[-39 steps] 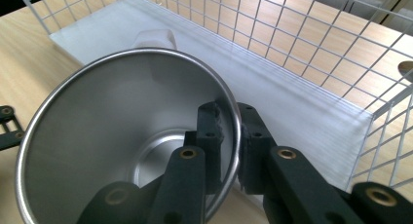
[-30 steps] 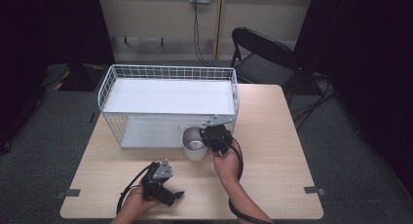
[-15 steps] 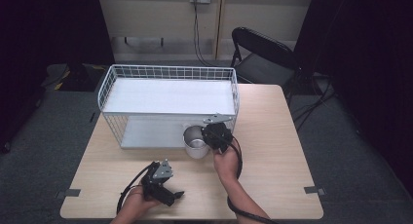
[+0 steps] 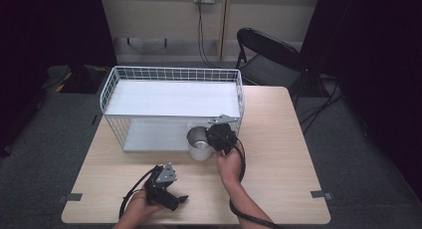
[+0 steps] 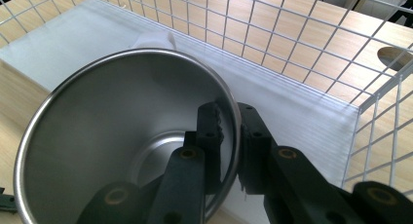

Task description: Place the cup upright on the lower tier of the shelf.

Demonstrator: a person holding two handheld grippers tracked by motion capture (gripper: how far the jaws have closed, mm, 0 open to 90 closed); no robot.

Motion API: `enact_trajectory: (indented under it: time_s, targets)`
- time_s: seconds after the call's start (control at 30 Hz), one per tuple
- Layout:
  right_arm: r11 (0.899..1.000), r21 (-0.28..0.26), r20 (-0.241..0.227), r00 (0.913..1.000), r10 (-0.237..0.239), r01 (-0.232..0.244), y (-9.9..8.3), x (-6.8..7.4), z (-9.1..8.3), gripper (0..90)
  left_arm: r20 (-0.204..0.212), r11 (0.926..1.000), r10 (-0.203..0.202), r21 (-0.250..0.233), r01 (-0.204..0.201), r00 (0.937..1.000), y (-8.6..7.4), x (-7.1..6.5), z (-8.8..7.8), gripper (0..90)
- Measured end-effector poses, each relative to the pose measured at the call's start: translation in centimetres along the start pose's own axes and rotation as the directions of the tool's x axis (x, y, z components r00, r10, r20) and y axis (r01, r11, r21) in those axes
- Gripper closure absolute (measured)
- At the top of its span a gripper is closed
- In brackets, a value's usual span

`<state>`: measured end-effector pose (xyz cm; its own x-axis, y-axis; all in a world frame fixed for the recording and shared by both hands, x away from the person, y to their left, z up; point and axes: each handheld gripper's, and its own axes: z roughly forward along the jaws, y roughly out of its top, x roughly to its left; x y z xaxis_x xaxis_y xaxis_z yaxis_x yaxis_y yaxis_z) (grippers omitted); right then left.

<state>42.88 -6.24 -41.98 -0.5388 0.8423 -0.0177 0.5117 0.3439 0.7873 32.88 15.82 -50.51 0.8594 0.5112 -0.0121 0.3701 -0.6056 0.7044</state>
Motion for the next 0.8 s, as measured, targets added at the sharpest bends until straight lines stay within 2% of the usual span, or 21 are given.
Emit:
enact_trajectory:
  time_s: [0.43, 0.7, 0.8]
  targets:
    - [1.000, 0.006, 0.003, 0.9999, 0.016, -0.016, 0.07, 0.01, 0.06, 79.1, 0.000, 1.0000, -0.001, -0.001, 0.001, 1.0000, 0.00, -0.01, 0.00, 0.0]
    - [1.000, 0.006, 0.006, 1.0000, -0.008, 0.008, 0.11, 0.07, 0.03, 80.9, 0.000, 1.0000, 0.000, 0.000, 0.000, 1.0000, 0.00, 0.00, 0.00, 0.0]
    - [1.000, 0.002, 0.002, 1.0000, -0.001, 0.001, 0.10, -0.03, 0.08, 81.0, 0.000, 1.0000, 0.000, 0.000, 0.000, 1.0000, 0.00, 0.00, 0.00, 0.0]
